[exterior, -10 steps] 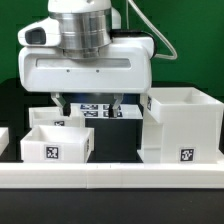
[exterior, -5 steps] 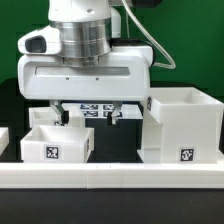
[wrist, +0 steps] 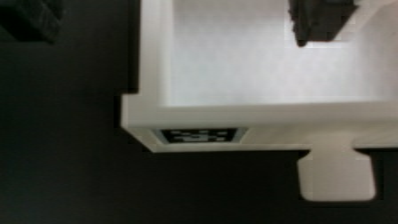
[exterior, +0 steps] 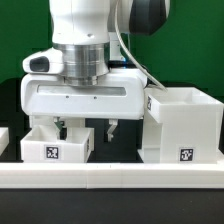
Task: Assemble drawer
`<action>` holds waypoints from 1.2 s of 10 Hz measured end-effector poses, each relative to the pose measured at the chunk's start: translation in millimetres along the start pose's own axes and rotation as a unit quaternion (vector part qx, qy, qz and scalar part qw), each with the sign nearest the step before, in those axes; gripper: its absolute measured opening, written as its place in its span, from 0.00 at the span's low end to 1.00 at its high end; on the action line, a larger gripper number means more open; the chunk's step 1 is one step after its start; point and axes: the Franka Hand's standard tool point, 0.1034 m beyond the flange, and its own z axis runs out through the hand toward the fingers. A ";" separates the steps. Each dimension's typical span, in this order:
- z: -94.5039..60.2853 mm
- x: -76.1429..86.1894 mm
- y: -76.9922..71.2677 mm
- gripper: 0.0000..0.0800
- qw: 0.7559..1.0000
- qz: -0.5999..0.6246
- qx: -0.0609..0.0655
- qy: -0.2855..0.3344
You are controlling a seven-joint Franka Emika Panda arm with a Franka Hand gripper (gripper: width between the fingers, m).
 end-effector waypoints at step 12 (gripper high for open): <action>16.0 -10.2 8.1 0.26 1.000 -0.002 -0.003 -0.009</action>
Offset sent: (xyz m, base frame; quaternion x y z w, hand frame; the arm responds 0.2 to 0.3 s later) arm -0.0126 -0.0019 -0.0200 -0.0034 -0.0047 0.0084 0.9999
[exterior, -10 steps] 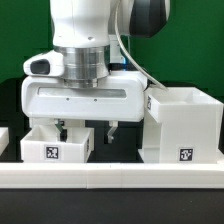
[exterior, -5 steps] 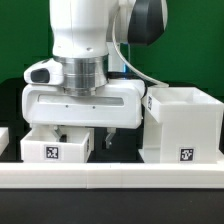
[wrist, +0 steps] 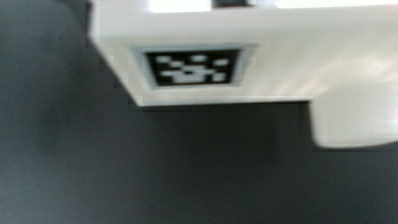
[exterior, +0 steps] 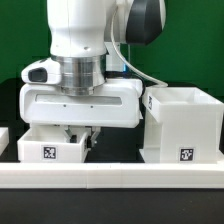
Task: Assemble drawer
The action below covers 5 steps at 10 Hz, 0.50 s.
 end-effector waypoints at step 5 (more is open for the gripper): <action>0.0 0.1 -0.1 0.05 1.000 0.000 0.000 0.000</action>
Offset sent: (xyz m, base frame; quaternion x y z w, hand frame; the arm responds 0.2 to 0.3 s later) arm 0.0000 0.0000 0.0000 0.0000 0.0000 0.0000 1.0000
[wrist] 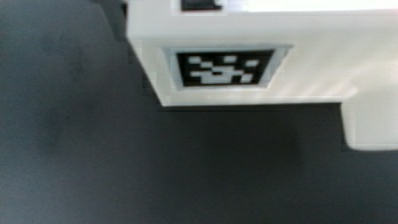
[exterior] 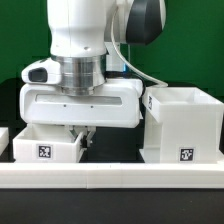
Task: Assemble drawer
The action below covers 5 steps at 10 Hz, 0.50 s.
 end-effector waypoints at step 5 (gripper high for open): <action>-12.9 4.0 -5.4 0.05 0.999 -0.037 0.000 0.006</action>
Offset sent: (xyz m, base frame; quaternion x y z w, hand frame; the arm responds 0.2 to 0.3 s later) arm 0.0000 0.0000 0.0000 0.0000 0.0000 0.0000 1.0000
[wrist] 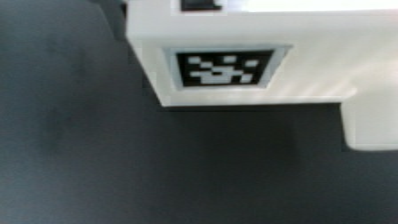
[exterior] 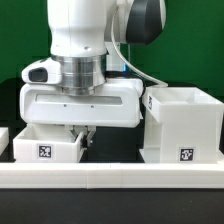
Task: Assemble drawer
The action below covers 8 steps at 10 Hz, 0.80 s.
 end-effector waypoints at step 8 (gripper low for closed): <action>-10.2 -2.5 8.8 0.05 0.965 -0.262 0.000 -0.005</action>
Offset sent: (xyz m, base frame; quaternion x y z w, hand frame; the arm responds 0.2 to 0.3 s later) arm 0.0000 0.0000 0.0000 0.0000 0.0000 0.0000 1.0000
